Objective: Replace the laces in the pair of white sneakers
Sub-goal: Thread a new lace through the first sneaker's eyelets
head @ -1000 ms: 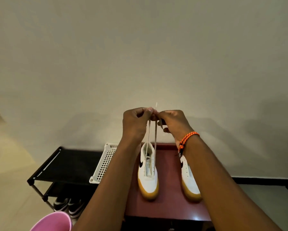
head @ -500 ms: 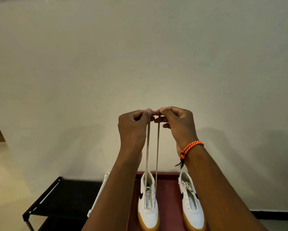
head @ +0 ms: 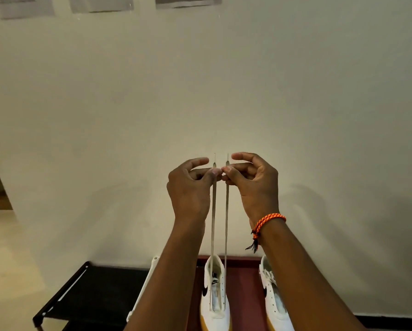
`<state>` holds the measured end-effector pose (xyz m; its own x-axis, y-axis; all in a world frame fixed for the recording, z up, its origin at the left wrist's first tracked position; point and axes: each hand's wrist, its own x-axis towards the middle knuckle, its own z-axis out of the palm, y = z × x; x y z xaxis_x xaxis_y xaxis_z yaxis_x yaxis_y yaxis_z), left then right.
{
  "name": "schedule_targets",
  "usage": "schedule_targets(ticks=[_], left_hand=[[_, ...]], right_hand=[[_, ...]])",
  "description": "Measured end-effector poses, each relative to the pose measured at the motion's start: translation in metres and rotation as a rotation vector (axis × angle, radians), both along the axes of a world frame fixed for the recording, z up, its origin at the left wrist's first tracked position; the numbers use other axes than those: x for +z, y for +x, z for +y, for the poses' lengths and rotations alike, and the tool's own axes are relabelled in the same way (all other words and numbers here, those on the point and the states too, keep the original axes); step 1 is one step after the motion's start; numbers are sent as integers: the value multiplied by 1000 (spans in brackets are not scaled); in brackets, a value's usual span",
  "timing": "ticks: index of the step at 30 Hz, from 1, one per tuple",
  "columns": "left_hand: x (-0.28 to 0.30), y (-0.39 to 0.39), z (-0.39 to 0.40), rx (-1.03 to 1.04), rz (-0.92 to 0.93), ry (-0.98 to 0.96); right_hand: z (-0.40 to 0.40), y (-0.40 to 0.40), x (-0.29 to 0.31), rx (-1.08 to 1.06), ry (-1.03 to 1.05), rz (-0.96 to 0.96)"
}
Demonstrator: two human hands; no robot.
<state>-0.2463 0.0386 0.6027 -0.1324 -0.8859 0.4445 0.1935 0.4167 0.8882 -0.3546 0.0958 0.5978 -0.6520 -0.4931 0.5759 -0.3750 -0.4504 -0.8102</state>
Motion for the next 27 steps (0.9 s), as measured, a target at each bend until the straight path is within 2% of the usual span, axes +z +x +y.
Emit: schedule_targets(ticks=[6, 14, 19, 22, 27], left_hand=[[7, -6, -2, -56, 97, 70], [-10, -12, -17, -105, 121, 34], [-102, -14, -45, -35, 8, 134], [-184, -14, -56, -1, -101, 277], [-330, -12, -67, 121, -392, 495]], right_hand=[[-10, 2, 4, -22, -23, -9], [-27, -9, -10, 4, -24, 50], [-36, -33, -90, 113, 120, -12], [-39, -43, -166, 119, 260, -42], [-35, -54, -305, 118, 559, -67]])
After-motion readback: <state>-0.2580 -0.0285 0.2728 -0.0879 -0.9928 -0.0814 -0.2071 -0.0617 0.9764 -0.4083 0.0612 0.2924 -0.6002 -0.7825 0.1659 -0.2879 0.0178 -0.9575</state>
